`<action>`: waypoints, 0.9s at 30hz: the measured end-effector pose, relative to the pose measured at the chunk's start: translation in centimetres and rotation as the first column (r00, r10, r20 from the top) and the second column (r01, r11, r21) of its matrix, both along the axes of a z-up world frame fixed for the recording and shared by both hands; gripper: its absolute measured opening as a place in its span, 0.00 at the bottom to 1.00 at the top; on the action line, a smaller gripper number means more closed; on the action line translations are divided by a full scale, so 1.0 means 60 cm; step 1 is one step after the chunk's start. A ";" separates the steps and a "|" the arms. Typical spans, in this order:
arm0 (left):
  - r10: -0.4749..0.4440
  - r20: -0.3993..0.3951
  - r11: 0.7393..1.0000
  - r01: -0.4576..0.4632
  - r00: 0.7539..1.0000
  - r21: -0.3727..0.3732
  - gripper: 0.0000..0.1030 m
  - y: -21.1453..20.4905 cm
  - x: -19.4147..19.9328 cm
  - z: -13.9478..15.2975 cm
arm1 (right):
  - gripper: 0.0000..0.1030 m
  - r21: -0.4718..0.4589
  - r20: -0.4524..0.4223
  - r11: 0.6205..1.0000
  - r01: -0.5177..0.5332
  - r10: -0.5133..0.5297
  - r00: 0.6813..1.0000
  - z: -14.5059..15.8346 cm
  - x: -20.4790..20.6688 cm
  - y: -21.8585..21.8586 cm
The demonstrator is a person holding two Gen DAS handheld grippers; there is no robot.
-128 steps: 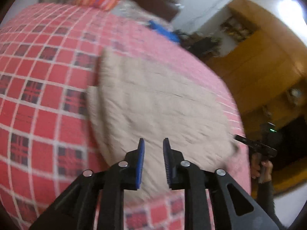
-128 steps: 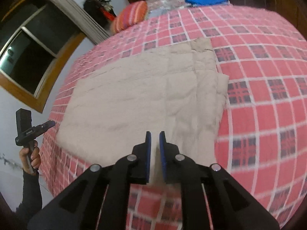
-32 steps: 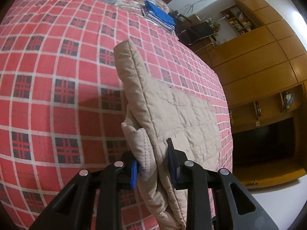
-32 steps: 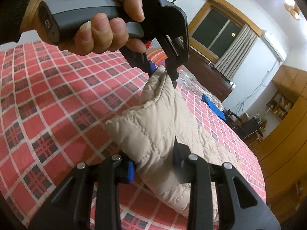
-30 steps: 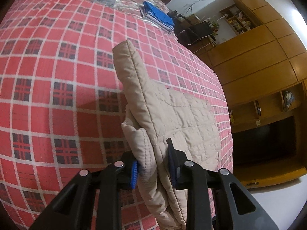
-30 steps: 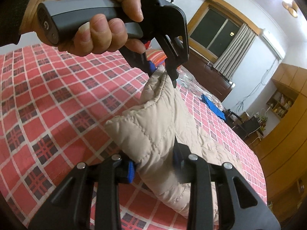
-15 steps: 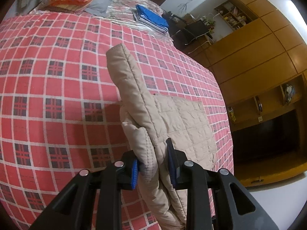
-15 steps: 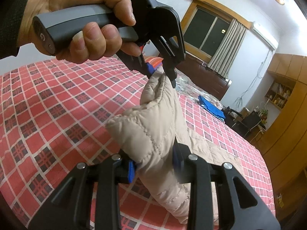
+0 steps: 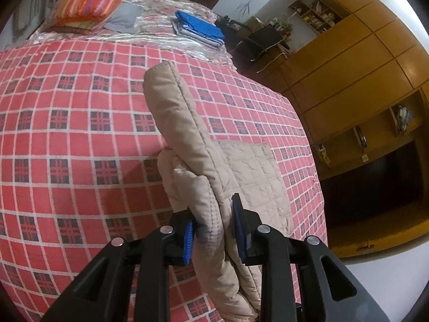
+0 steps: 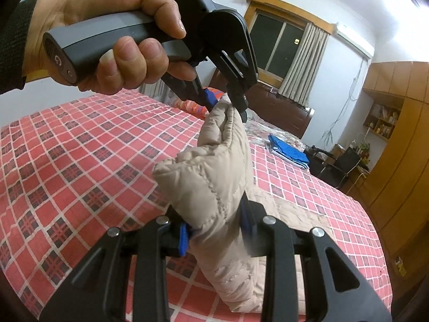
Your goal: Fold large clothes
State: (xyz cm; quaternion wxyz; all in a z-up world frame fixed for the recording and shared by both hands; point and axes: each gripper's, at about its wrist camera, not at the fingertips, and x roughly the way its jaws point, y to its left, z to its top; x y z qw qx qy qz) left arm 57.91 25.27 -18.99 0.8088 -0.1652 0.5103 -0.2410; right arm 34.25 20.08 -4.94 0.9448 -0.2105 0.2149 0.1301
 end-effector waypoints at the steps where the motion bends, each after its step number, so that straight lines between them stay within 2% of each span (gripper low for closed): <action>1: -0.003 0.002 1.000 0.003 1.000 0.003 0.25 -0.006 0.001 0.003 | 0.29 0.005 0.002 1.000 0.003 -0.003 1.000 0.003 -0.001 -0.005; 13: -0.047 0.024 0.998 0.045 0.999 0.052 0.25 -0.103 0.008 0.043 | 0.28 0.119 0.013 0.991 0.057 -0.059 0.998 0.030 -0.003 -0.089; 27: -0.105 0.026 0.985 0.101 0.994 0.137 0.25 -0.244 0.017 0.058 | 0.28 0.210 0.002 0.969 0.130 -0.134 0.991 0.035 -0.006 -0.207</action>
